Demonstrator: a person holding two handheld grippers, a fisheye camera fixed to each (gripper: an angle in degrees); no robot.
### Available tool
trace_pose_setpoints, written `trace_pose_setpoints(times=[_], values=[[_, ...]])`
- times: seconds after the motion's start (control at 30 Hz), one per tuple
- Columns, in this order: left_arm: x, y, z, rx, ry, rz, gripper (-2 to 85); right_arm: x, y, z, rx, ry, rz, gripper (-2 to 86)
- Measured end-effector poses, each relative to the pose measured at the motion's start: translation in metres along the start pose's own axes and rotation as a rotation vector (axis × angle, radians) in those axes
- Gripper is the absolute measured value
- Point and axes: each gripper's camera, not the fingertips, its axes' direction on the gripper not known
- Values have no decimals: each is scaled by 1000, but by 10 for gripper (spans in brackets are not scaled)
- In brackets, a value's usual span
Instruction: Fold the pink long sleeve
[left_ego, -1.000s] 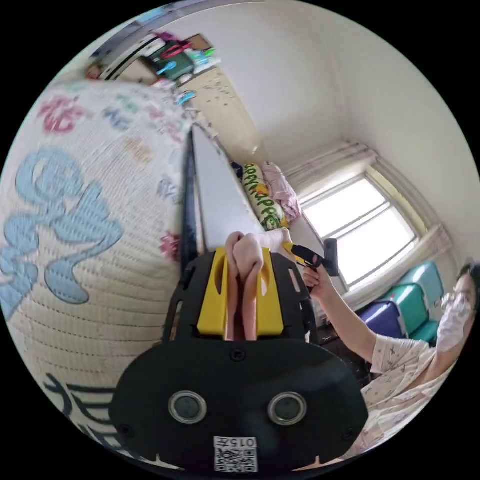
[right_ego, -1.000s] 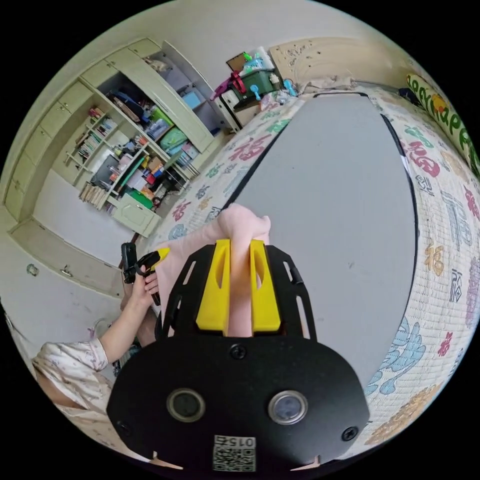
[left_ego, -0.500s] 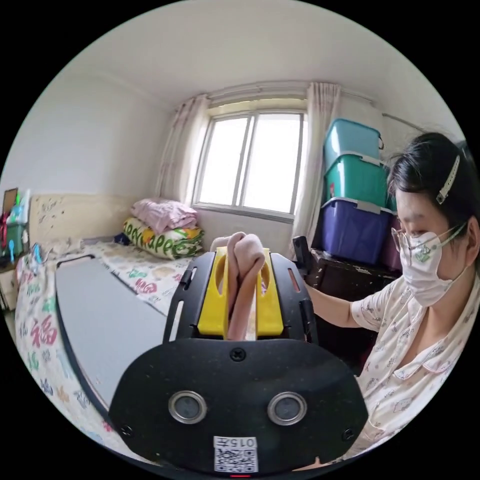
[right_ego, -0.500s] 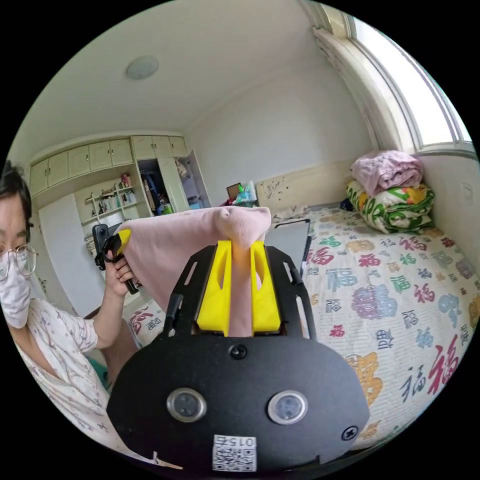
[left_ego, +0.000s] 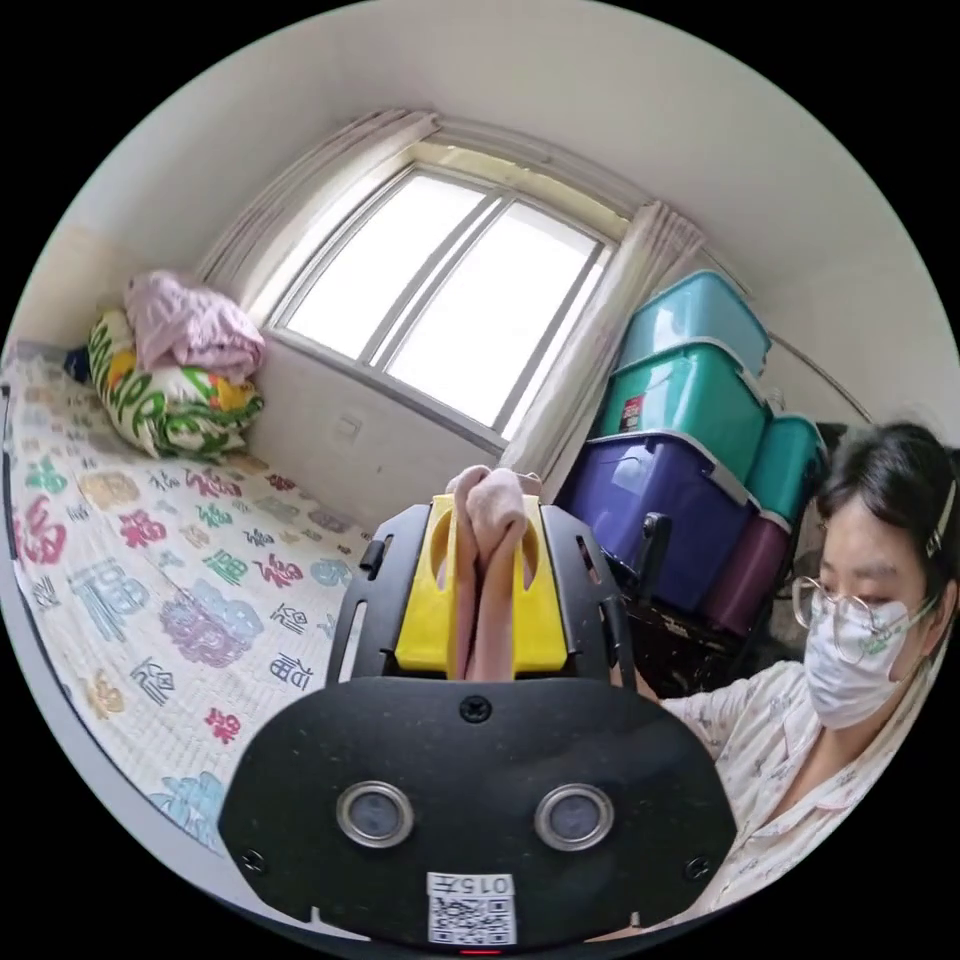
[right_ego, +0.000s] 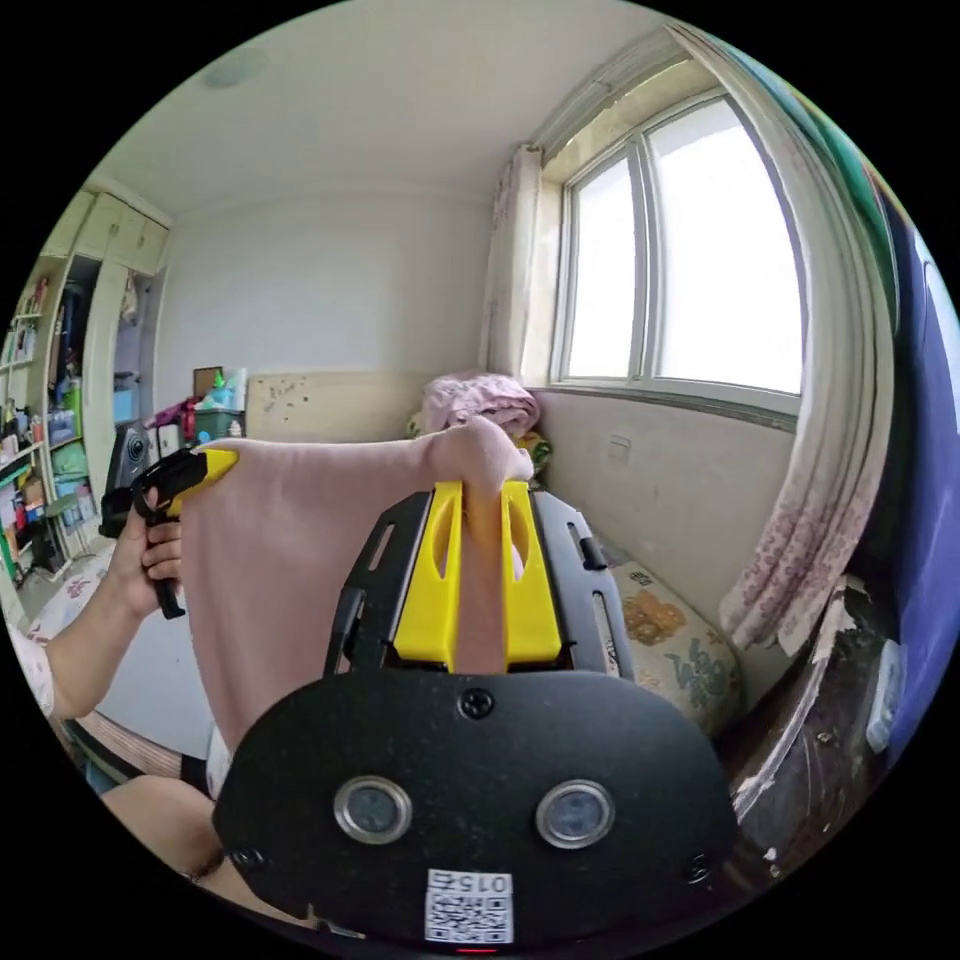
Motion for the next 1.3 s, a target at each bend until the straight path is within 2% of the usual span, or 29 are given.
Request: trace_pose_setpoints(times=[0.07,0.1,0.2,0.23,0.37,0.5,0.63,0.67,0.73,0.8,0.97,1.07,1.23,1.3], values=[[-70,-8,63,-31,-50,-79,83,16,-6,64,-71,67,3,67],[-94,-9,84,-36,-96,-113,85,31,-10,123,-143,87,10,70],[-215,8,191,-179,-482,-258,99,76,2,277,-384,104,54,56],[-228,14,201,-202,-521,-273,99,81,11,306,-424,171,43,34],[-246,54,246,-286,-446,-178,93,67,31,336,-471,189,-96,44],[-253,69,286,-421,-408,-104,94,96,45,370,-616,71,-11,45],[-270,76,309,-555,-376,-139,118,109,34,335,-654,-106,-3,69],[-274,77,300,-536,-385,-151,123,109,31,320,-644,-153,-16,74],[-286,76,283,-487,-414,-167,124,89,29,245,-585,-426,-129,84],[-314,64,275,-464,-453,-196,121,70,41,203,-593,-515,-207,99],[-371,38,300,-488,-426,-304,128,57,78,198,-725,-510,-290,113],[-394,30,322,-529,-477,-314,133,91,75,214,-756,-487,-232,65],[-411,-6,324,-458,-590,-268,149,142,29,201,-726,-733,-152,24],[-419,-22,322,-440,-632,-260,153,137,23,195,-723,-688,-239,20]])
